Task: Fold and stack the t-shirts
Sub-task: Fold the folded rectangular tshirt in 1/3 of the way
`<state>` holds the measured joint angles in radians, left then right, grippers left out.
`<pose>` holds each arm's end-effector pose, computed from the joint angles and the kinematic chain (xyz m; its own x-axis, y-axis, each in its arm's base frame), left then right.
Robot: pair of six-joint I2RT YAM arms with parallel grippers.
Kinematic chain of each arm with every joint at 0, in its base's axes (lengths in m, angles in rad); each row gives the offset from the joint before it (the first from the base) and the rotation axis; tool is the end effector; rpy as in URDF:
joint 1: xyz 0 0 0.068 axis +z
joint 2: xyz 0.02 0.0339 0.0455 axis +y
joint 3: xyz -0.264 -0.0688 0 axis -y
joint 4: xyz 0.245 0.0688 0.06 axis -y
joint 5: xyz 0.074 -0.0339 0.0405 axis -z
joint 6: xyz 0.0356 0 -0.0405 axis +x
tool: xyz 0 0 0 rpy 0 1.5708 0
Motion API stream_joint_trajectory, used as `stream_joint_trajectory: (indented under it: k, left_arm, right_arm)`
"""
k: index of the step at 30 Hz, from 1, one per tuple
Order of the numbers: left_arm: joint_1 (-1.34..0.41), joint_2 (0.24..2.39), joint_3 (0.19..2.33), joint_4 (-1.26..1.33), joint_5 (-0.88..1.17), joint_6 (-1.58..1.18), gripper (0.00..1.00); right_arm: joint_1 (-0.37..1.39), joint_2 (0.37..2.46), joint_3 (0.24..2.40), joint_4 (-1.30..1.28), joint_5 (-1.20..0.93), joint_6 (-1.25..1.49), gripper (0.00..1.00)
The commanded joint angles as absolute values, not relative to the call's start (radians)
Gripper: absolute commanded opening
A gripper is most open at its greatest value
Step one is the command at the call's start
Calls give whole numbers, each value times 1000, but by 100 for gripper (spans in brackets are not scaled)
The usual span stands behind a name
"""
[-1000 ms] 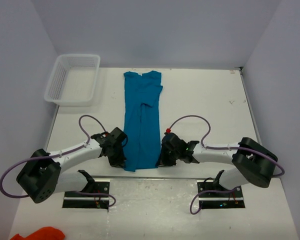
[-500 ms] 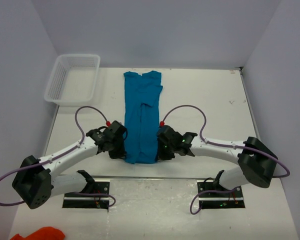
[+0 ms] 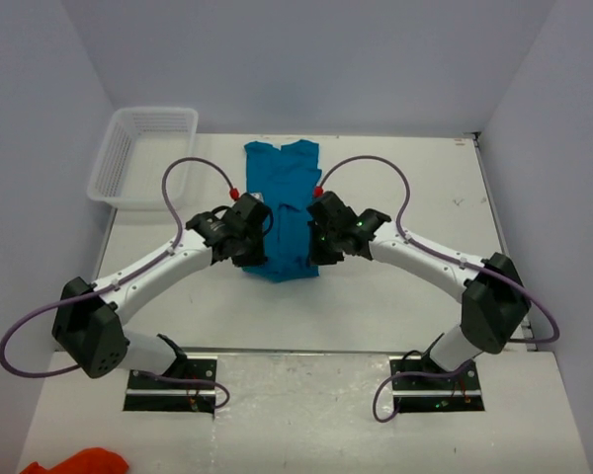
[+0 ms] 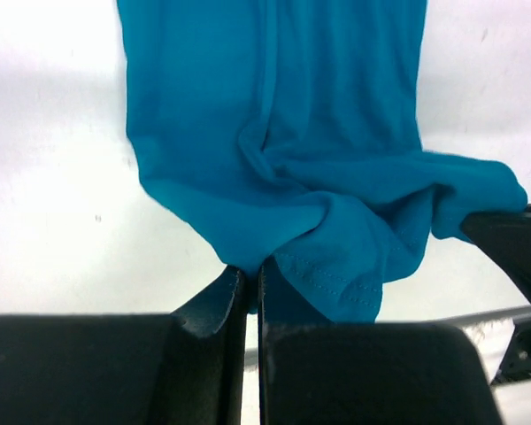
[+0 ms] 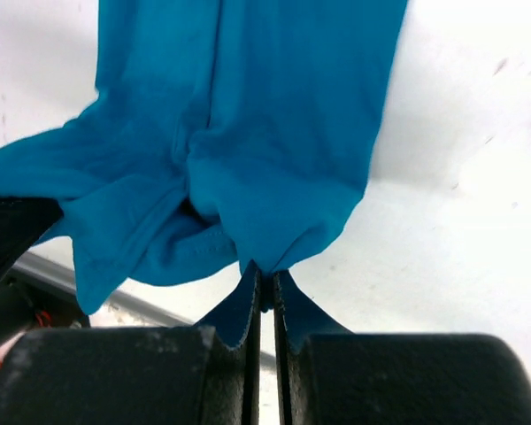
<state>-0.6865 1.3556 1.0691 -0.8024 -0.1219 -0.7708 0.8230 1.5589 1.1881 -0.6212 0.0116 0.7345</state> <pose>0.2087 -0.1654 0.2628 -0.8996 -0.1569 -0.4075 -0.0575 0.9677 -0.2456 0.2226 0.2394 0.2529 -0.9110 0.0033 -0.4125 -0.1594 0.9195 0.3594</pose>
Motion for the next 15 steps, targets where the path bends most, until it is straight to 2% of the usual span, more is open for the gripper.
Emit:
stream_joint_trajectory:
  k: [1,8,15]
  left_arm:
    - [-666,1440,1195,-802,-192,-689,0]
    - [-533,1552,1279,-753,-181,-629,0]
    - [-474,1653,1350,-726,-161,-601,0]
  right_arm:
    - [770,1608,1285,-695,20,626,0]
    - [684,1736,1439,-716,-49,488,0]
    - [623,1850,1561,-736,-109,433,0]
